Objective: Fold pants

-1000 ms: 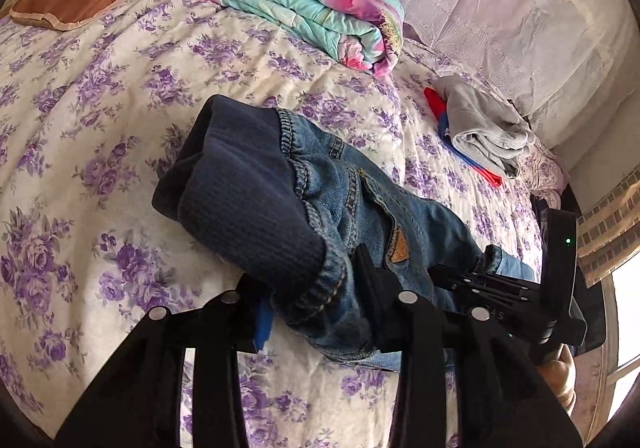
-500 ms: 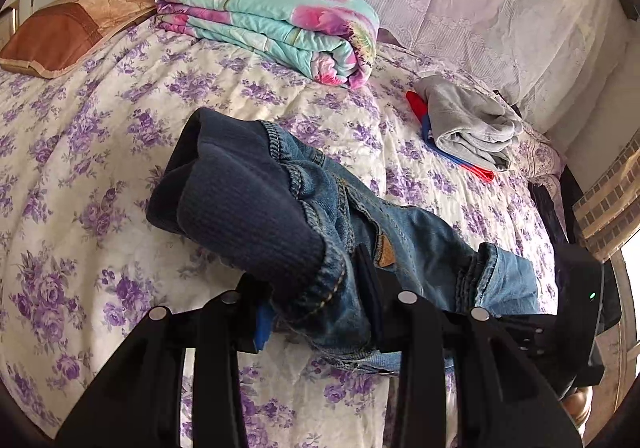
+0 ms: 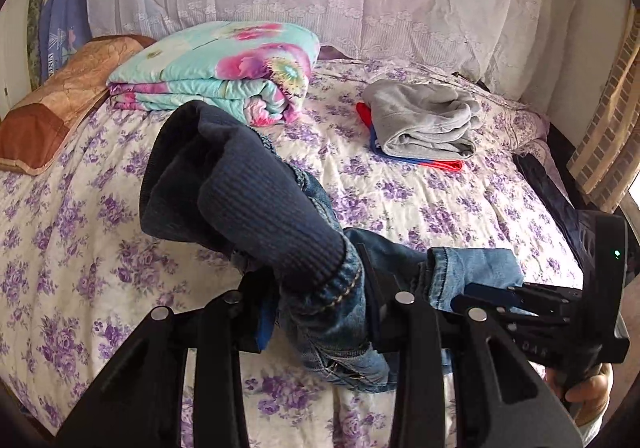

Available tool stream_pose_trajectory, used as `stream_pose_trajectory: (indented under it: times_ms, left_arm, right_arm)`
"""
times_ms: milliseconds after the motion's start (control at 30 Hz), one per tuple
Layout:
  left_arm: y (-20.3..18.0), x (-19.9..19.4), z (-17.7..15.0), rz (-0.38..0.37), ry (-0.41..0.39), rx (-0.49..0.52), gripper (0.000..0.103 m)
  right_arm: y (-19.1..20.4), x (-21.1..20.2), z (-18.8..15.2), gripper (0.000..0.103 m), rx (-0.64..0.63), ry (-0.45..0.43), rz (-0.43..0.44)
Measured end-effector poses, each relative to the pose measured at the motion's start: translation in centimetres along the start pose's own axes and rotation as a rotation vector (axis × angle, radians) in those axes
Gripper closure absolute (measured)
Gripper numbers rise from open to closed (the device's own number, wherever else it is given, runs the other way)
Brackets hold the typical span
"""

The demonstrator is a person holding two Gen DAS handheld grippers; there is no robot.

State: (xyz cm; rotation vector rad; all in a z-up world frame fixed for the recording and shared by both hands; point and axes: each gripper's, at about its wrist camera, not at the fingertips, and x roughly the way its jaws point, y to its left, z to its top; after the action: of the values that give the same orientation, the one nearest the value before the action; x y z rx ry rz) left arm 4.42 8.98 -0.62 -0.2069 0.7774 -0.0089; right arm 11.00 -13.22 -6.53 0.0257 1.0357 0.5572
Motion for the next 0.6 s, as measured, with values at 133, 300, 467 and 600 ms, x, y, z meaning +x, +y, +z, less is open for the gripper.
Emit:
stream_pose_trajectory:
  times_ms: [133, 300, 467, 600]
  left_arm:
    - [-3.9, -0.1, 0.6, -0.027, -0.010, 0.079, 0.071]
    - [-9.8, 1.7, 0.7, -0.060, 0.033, 0.187, 0.072]
    - [-15.5, 5.2, -0.3, -0.139, 0.118, 0.275, 0.075]
    - [-19.8, 7.2, -2.1, -0.157, 0.144, 0.354, 0.075]
  right_arm:
    - [-2.4, 4.2, -1.2, 0.082, 0.030, 0.119, 0.026]
    - [-3.9, 0.2, -2.3, 0.081, 0.072, 0.034, 0.068]
    - [-8.1, -7.3, -4.2, 0.081, 0.125, -0.125, -0.080]
    - [-12.7, -10.1, -6.9, 0.079, 0.224, -0.170, -0.153]
